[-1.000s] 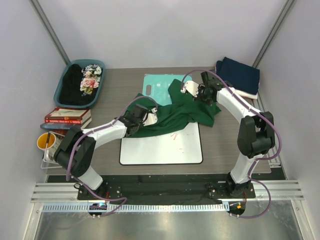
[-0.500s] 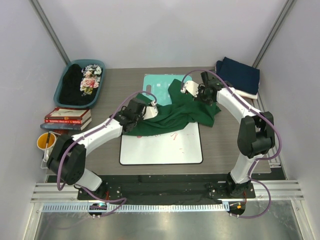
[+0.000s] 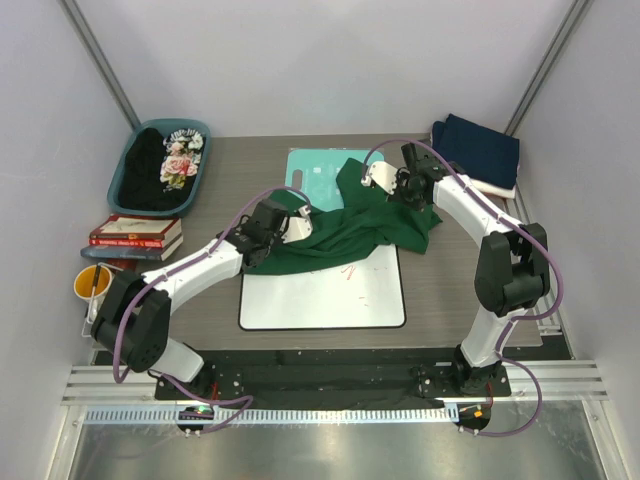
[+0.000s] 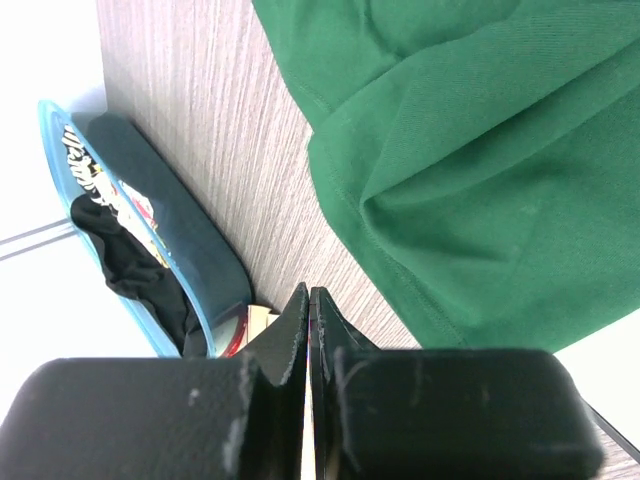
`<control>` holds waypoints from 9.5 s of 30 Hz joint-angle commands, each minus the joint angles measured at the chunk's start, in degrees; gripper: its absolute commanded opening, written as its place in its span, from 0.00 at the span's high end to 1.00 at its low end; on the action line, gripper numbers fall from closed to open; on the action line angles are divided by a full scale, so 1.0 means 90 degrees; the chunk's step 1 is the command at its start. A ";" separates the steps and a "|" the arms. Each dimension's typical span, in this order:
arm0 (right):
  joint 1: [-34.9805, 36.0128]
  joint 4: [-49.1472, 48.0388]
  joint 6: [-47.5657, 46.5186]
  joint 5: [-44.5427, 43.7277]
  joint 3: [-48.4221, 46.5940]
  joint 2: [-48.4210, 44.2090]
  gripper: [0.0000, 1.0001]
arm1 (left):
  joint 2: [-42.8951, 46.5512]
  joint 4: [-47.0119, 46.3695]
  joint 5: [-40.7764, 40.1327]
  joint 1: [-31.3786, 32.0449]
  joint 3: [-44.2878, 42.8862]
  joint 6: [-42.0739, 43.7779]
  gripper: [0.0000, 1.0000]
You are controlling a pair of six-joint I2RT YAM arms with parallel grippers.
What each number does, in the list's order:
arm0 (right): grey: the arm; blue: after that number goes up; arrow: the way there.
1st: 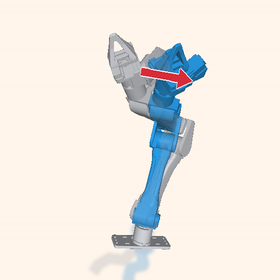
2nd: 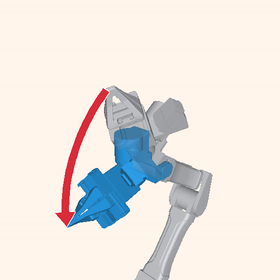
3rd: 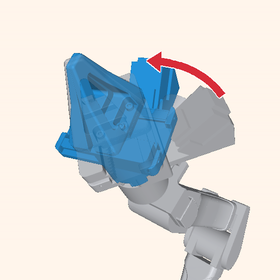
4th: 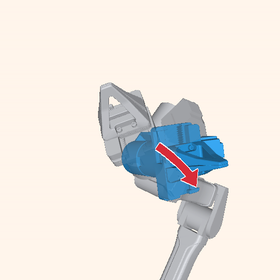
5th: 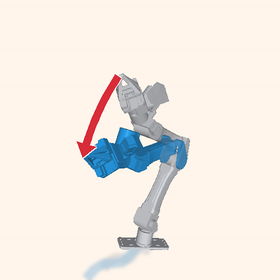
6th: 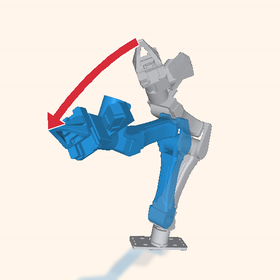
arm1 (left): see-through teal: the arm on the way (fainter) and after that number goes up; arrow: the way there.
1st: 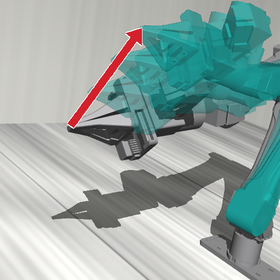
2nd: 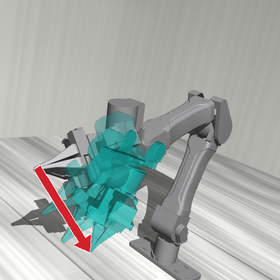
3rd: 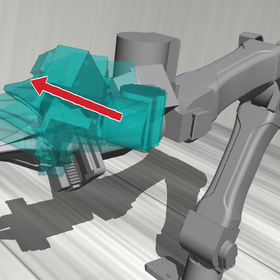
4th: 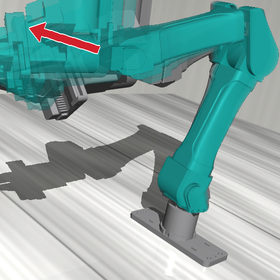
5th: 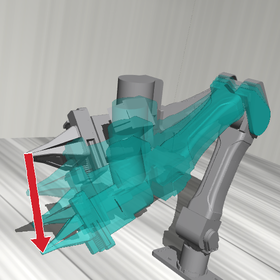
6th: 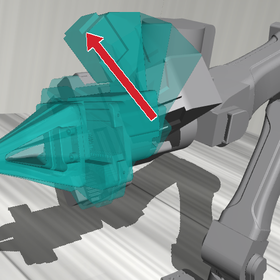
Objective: Fold and stack the t-shirts
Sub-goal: Flatten out the tshirt
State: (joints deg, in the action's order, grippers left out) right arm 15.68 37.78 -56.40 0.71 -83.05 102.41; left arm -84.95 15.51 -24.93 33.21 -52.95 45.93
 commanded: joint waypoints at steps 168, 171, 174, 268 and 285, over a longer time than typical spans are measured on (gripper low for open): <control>-0.0004 0.0099 -0.0384 0.0156 0.1219 -0.2424 0.99 | 0.1028 0.4002 0.3844 -0.0478 0.0442 0.2087 0.59; -0.0004 0.0089 -0.0384 0.0097 0.1317 -0.2424 0.99 | 0.1849 0.3405 0.3747 -0.0205 0.1028 0.1734 0.48; -0.0004 0.0070 -0.0384 0.0106 0.1376 -0.2405 0.99 | 0.2484 0.3141 0.3639 0.0030 0.1449 0.1352 0.38; -0.0024 -0.3554 -0.1057 -0.2404 -0.0830 -0.2940 0.99 | 0.0631 -0.0776 0.0269 -0.0887 -0.4231 0.2571 1.00; -0.0024 -0.3660 -0.2151 -0.1338 -0.1309 -0.5276 0.99 | 0.2710 -0.3392 0.2555 -0.0897 -0.3334 0.4974 1.00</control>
State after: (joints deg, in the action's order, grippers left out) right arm 15.57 10.17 -72.69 -12.47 -90.76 53.63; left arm -62.15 -4.43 -7.66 25.17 -80.18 86.87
